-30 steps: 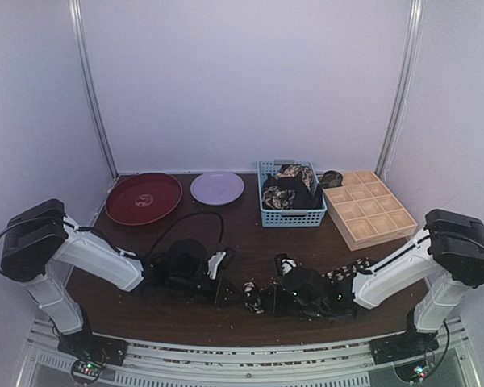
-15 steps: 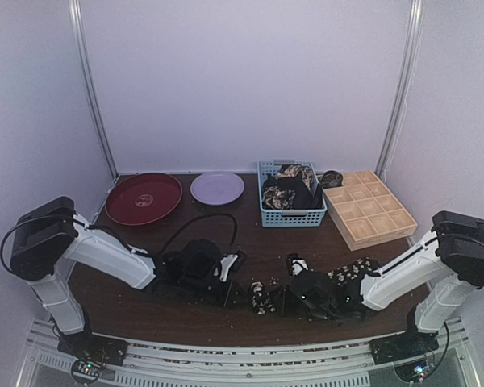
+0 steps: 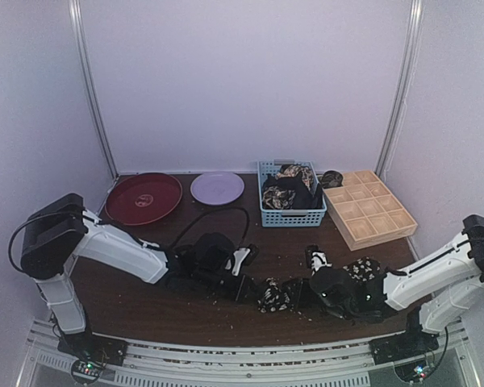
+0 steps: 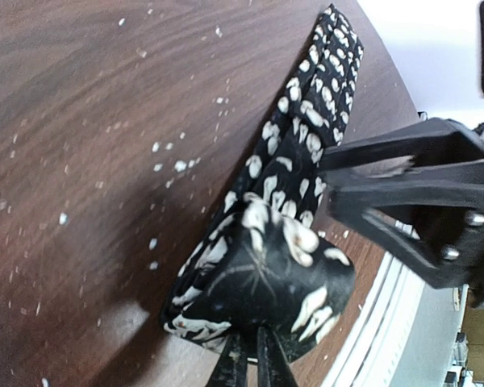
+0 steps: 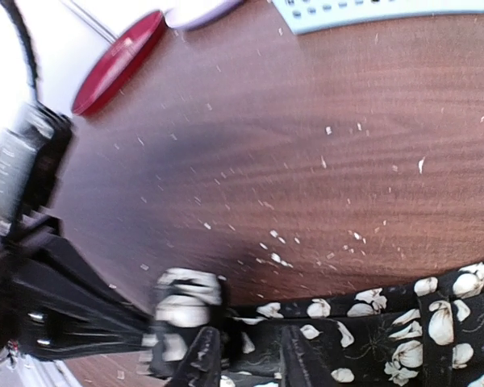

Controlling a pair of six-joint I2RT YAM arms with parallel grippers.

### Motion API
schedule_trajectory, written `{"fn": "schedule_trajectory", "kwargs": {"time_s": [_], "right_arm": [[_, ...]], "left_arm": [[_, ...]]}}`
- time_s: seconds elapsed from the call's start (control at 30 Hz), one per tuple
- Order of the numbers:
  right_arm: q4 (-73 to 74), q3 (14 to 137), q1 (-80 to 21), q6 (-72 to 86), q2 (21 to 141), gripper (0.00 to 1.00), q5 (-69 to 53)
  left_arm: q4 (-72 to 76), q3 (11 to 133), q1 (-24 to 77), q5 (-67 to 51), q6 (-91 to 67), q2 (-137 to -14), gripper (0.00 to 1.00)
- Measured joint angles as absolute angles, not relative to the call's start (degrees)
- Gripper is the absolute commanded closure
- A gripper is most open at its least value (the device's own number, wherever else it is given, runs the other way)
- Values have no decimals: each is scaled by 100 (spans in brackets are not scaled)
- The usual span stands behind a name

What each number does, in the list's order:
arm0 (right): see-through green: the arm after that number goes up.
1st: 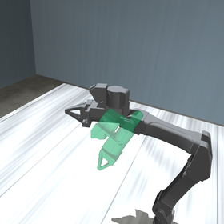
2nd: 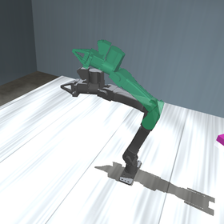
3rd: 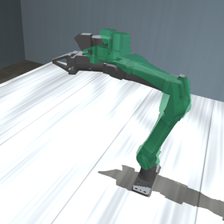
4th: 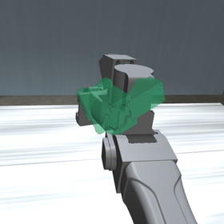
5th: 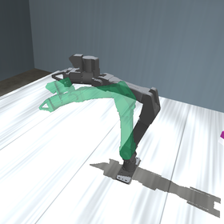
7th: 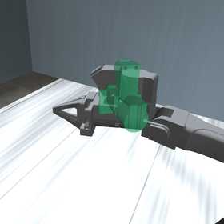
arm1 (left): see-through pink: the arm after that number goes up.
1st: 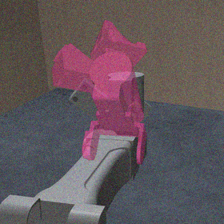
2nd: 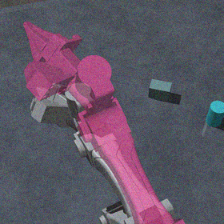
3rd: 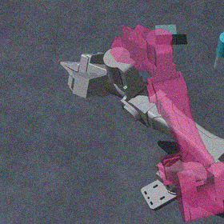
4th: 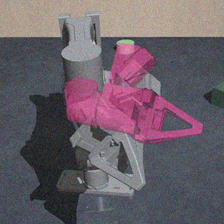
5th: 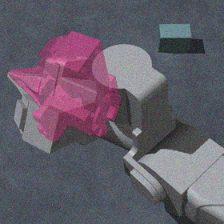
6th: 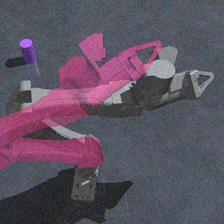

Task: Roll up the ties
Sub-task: Roll the tie at the center of the board.

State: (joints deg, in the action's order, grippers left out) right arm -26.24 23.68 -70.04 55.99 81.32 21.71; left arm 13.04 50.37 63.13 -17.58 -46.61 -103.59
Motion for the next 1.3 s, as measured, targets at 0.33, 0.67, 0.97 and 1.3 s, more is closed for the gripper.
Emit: {"fn": "schedule_trajectory", "kwargs": {"time_s": [0.33, 0.67, 0.97, 1.3], "right_arm": [[-2823, 2206, -6672, 5568, 7647, 55, 1734], [-3114, 2235, -6495, 5610, 8458, 66, 998], [-3395, 2211, -6486, 5745, 8593, 68, 766], [-3446, 2211, -6486, 5850, 8621, 68, 722]], "left_arm": [[1411, 5242, 6335, -1776, -4477, -10715, 93], [1623, 5249, 6388, -1798, -4180, -10746, 74], [1485, 4974, 6396, -1326, -2969, -10130, 37], [1431, 4980, 6399, -1286, -1890, -10121, 13]]}}
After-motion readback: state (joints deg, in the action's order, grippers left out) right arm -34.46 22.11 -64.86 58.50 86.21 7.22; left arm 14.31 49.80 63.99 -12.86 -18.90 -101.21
